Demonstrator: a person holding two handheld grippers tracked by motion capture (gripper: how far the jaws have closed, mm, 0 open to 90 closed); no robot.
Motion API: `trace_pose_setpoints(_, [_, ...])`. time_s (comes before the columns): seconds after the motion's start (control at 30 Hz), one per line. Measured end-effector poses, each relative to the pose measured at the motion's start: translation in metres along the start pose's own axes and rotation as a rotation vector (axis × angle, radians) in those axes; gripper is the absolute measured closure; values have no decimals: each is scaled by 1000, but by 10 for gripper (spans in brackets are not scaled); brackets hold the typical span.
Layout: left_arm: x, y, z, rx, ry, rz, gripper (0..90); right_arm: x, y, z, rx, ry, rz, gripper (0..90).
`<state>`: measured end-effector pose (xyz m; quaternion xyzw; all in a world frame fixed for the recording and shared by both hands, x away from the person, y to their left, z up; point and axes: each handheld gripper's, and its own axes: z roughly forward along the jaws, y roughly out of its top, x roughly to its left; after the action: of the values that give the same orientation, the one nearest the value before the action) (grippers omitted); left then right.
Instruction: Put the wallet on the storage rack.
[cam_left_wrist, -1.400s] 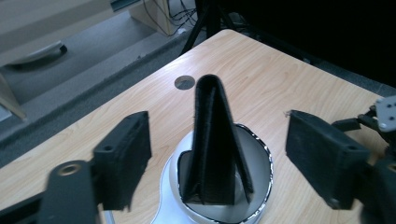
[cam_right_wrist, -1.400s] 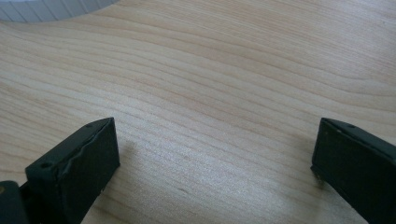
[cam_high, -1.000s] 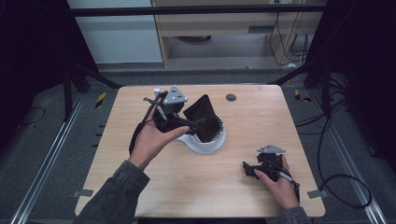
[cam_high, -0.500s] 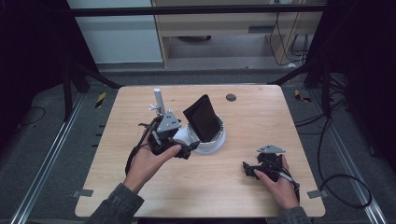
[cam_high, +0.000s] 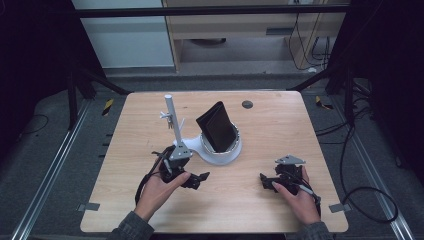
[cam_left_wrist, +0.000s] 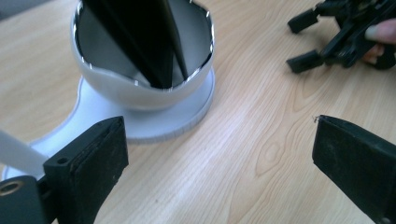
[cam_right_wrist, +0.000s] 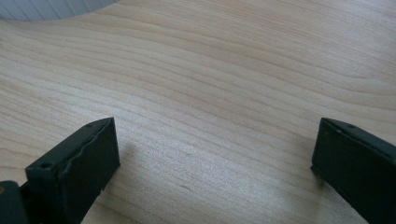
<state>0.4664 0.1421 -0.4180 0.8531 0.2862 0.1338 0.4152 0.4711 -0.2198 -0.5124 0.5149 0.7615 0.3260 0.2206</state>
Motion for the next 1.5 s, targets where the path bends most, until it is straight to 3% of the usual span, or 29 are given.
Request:
trace_pose_setpoints(0.2, [8,-24,3,21,23,-19,34,0,0,0,0,0,0,9])
trace_pose_setpoints(0.43, [25,-56,-1,29,88,-55,42,0,0,0,1,-2,1,9])
trace_pose_setpoints(0.63, [46,-78,-10,30,155,-104,44,0,0,0,1,0,1,9])
trace_pose_setpoints(0.77, [60,-91,-17,32,223,-128,44,0,0,0,1,0,1,9])
trace_pose_setpoints(0.93, [76,-107,-24,44,264,-168,44,0,0,0,1,0,2,9])
trace_pose_setpoints(1.07, [90,-117,-29,72,337,-159,48,0,0,0,0,-3,0,8])
trace_pose_setpoints(1.23, [103,-125,-30,72,358,-204,45,0,0,0,0,-1,0,9])
trace_pose_setpoints(1.4, [111,-131,-23,101,339,-256,46,0,0,0,-1,-3,-3,9])
trace_pose_setpoints(1.5, [112,-131,-22,101,341,-259,36,1,-1,0,-1,-3,-1,9])
